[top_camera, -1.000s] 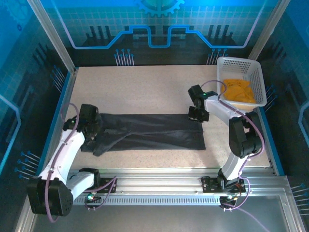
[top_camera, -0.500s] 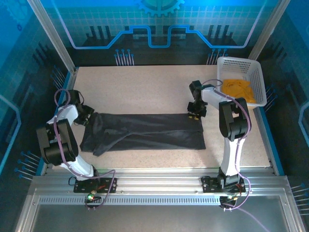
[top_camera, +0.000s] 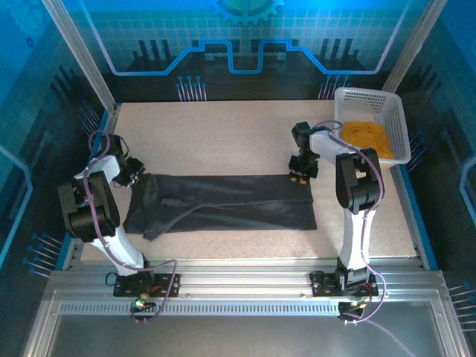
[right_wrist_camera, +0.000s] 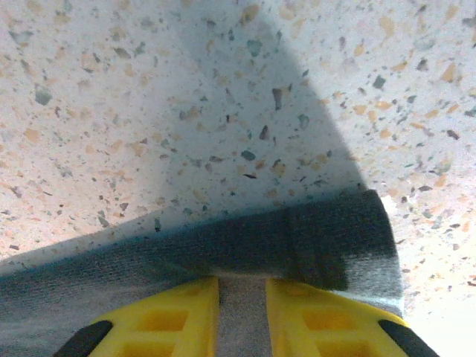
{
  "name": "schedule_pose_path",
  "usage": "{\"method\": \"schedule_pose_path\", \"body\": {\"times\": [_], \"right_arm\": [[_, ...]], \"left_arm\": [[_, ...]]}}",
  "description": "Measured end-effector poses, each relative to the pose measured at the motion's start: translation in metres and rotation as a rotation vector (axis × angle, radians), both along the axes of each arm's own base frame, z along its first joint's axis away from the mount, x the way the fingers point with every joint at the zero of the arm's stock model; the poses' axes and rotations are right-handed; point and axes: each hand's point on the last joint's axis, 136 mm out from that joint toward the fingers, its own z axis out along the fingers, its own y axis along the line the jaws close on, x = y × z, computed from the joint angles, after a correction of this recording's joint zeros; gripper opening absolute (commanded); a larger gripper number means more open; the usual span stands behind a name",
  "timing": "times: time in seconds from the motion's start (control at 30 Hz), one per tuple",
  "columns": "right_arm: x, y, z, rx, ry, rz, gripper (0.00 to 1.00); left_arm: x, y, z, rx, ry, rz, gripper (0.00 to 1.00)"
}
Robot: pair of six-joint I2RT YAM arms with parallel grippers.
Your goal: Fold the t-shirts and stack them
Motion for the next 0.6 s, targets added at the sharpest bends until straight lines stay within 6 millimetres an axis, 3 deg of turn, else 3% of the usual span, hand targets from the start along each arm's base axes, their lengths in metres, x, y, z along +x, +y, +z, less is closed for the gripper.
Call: {"method": "schedule_pose_path", "body": {"times": [0.07, 0.23, 0.5, 0.6], "right_arm": [[0.000, 0.000, 0.000, -0.001, 0.003, 0.000, 0.24], [0.000, 0.000, 0.000, -0.003, 0.010, 0.000, 0.25], [0.000, 0.000, 0.000, -0.004, 0.014, 0.000, 0.25], [0.000, 0.000, 0.000, -0.006, 0.015, 0.000, 0.24]], "left_arm": [[-0.003, 0.003, 0.000, 0.018, 0.021, -0.008, 0.43], [0.001, 0.006, 0.001, 0.030, 0.022, -0.002, 0.43], [0.006, 0.001, -0.015, -0.013, 0.036, -0.017, 0.22], [0.006, 0.002, -0.015, -0.011, 0.037, -0.016, 0.05]]}}
